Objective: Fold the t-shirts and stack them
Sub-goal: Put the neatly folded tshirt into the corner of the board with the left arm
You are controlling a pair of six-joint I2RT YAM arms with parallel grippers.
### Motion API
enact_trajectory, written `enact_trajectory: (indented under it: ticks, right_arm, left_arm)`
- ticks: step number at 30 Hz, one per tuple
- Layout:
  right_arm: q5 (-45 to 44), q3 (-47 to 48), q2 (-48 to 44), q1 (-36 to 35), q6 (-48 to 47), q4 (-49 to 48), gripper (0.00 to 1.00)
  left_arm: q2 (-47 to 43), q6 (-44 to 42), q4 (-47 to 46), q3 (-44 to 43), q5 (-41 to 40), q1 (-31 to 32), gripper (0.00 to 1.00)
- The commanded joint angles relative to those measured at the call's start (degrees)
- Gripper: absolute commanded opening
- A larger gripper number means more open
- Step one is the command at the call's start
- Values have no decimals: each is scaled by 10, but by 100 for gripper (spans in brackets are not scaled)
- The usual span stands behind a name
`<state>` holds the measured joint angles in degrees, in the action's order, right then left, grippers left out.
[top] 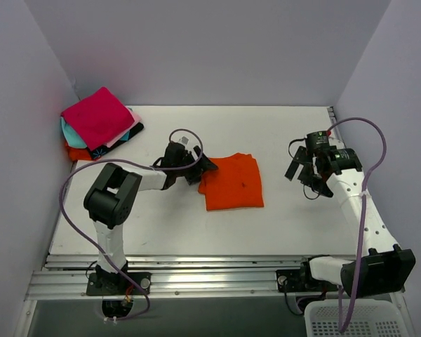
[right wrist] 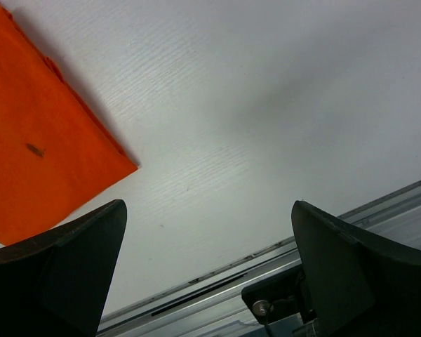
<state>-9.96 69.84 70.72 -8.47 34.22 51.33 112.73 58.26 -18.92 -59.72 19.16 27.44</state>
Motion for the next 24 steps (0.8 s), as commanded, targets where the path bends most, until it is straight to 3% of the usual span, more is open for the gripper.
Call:
enact_trajectory:
  ticks: [1,2,3,5,8,17,24]
  right_arm:
    - [-18,-4,-23,27,-16,42,100]
    - [-19,-1,-24,33,-21,44,100]
    - [-19,-1,-28,37,-24,46,100]
    - [-18,3,-30,49,-29,47,100]
    - [-14,6,-31,62,-36,47,100]
    - [7,11,-26,71,-28,30,100]
    - [24,2,-12,72,-23,11,100]
  left_arm:
    - [38,-11,17,-11,-28,4,82]
    - [49,-13,13,-14,-24,4,50]
    - [57,-13,18,-22,-18,3,29]
    - [78,-25,46,-57,-4,3,11]
    - [87,-48,83,-105,-4,-2,3]
    - [79,-107,188,-266,34,-85,2]
    - [121,-181,345,-483,55,-153,2]
